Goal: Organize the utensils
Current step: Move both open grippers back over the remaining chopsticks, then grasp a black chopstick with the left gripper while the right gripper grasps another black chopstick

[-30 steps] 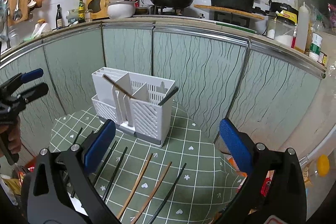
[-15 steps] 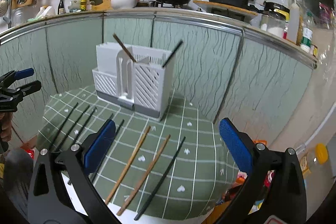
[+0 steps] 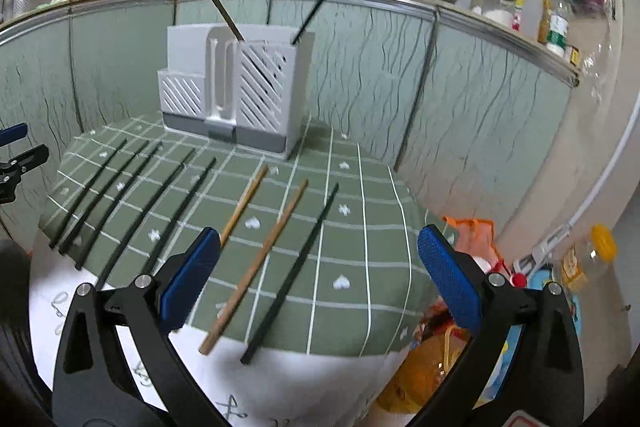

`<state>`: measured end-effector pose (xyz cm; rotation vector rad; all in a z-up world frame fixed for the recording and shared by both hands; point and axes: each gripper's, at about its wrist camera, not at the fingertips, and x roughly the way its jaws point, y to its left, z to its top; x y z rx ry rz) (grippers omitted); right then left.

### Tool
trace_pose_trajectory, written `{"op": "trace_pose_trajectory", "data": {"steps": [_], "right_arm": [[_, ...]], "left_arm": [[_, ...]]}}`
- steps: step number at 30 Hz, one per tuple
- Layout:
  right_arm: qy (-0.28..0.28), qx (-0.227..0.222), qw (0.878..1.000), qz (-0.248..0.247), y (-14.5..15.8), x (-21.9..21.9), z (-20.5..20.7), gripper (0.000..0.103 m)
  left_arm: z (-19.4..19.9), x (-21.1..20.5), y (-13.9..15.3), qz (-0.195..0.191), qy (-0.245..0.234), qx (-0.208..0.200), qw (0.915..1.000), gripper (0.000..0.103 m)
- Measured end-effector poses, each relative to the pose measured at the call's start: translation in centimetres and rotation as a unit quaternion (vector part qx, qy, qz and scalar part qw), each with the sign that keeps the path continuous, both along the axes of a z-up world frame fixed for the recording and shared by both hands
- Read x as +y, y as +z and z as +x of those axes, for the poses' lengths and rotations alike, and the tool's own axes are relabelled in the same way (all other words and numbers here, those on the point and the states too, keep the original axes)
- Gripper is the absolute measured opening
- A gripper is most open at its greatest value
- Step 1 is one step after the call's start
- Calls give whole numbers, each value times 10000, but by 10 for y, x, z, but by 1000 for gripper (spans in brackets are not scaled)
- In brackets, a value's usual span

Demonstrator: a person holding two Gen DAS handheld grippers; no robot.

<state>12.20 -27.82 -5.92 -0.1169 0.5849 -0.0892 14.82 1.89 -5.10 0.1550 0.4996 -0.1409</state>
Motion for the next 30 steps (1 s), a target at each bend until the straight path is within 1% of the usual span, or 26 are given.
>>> {"op": "trace_pose_trajectory", "data": {"steps": [3, 8, 12, 15, 17, 18, 20, 22, 25, 29, 30], "right_arm": [[-129, 135, 9998, 59, -10, -3, -1, 95], [-294, 288, 9991, 79, -24, -7, -6, 95], [-451, 372, 9981, 183, -31, -9, -12, 93], [-488, 499, 9970, 341, -39, -10, -15, 88], [-522, 561, 9962, 420, -42, -9, -17, 85], [-531, 587, 9957, 475, -44, -8, -17, 82], [-550, 623, 9951, 536, -46, -7, -18, 78], [-516, 686, 9946, 586, -49, -5, -17, 72], [-502, 737, 9940, 638, -53, -1, -16, 64], [-456, 814, 9930, 719, -58, 3, -10, 55], [-439, 847, 9928, 726, -60, 5, -9, 52]], "left_arm": [[-1, -1, -8, 33, 93, 78, 9999, 99], [-1, 2, -21, -67, 350, 333, 9988, 99], [-7, 1, -27, -72, 504, 369, 9980, 98], [-11, -4, -35, -32, 523, 524, 9973, 86], [-13, -8, -41, 86, 582, 569, 9966, 82], [-14, -10, -43, 69, 552, 583, 9967, 77], [-14, -13, -45, 38, 532, 635, 9966, 73], [-12, -16, -49, 59, 524, 722, 9960, 64], [-10, -19, -54, 23, 511, 865, 9949, 56], [-8, -21, -62, 29, 553, 975, 9937, 49], [-7, -22, -64, -18, 534, 1015, 9934, 44]]}}
